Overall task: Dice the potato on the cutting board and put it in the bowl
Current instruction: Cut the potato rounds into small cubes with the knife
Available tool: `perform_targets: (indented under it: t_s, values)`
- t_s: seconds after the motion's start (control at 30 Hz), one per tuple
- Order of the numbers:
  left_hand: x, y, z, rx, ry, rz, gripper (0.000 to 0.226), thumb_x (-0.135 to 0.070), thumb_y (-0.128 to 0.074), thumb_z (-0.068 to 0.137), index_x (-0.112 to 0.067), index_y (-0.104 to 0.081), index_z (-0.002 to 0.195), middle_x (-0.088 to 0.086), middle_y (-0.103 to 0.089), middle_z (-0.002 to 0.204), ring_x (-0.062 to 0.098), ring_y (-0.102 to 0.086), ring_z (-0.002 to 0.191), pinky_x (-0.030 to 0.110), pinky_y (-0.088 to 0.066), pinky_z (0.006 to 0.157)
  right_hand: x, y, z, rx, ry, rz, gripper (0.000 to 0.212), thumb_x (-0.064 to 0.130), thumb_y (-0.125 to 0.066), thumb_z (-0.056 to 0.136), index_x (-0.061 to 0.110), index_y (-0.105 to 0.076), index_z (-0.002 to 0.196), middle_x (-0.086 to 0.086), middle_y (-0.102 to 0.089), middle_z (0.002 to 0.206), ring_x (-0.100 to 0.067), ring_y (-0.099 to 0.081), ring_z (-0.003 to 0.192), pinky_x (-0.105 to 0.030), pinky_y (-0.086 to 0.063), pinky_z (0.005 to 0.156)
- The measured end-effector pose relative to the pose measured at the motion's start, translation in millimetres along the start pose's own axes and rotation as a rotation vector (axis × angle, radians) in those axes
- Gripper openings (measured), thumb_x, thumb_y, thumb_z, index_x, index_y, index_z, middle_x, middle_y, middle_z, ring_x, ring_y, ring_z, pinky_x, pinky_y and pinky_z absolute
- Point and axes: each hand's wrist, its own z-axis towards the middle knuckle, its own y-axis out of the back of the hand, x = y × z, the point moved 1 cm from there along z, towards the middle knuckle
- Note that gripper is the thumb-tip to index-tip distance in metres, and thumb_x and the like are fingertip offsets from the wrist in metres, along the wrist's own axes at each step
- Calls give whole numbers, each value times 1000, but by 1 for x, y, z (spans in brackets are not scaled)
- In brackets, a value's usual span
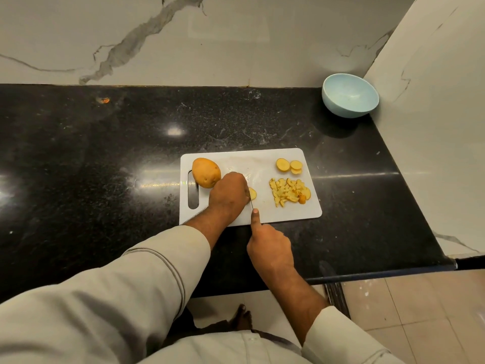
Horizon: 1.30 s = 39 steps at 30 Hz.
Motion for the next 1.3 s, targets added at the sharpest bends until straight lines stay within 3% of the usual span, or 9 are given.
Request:
perform_targets:
  t_s: [0.23, 0.4, 0.73, 1.0, 1.13, 1.3]
  values:
    - [8, -5, -1, -11, 1, -122, 31, -19, -75, 82, -7, -70, 110, 11, -67, 111, 27, -63, 100, 35, -52, 88, -11, -2, -20, 25, -10, 1, 64, 18, -35, 98, 23, -5, 154, -5, -58, 100, -20, -60, 82, -33, -47, 67]
    - [17, -10, -3, -60, 20, -193, 27, -16, -74, 83, -8, -72, 109, 9, -70, 105, 22, -65, 92, 26, -50, 79, -10, 9, -23, -48, -12, 51, 61, 21, -35, 99, 26, -8, 154, 1, -47, 82, -17, -57, 74, -33, -48, 63]
    - [17, 0, 3, 8, -14, -156, 18, -8, -73, 82, -6, -74, 100, 9, -74, 96, 18, -67, 85, 31, -55, 78, 9, 15, 20, -56, -15, 63, 56, 27, -32, 99, 21, -17, 153, -1, -44, 78, -19, -53, 71, -33, -42, 57]
    - [6, 6, 2, 24, -2, -39, 10, -9, -71, 82, -9, -74, 92, 7, -72, 90, 22, -66, 82, 29, -54, 73, 15, 9, 34, 12, -32, 54, 61, 19, -33, 97, 19, -10, 154, 0, -39, 76, -17, -45, 67, -33, -37, 56]
    - [4, 8, -1, 25, -6, -31, 11, -7, -70, 81, -9, -74, 91, 9, -72, 90, 23, -66, 83, 34, -56, 77, 14, 6, 24, 4, -20, 37, 61, 19, -34, 98, 19, -10, 154, -2, -46, 78, -17, -46, 66, -32, -38, 57]
    - [3, 7, -1, 26, 2, -59, 12, -7, -68, 83, -8, -74, 94, 10, -72, 93, 25, -67, 87, 37, -55, 82, 9, 1, 5, 13, -9, 26, 59, 21, -33, 99, 18, -10, 154, -8, -62, 94, -22, -61, 81, -34, -46, 65]
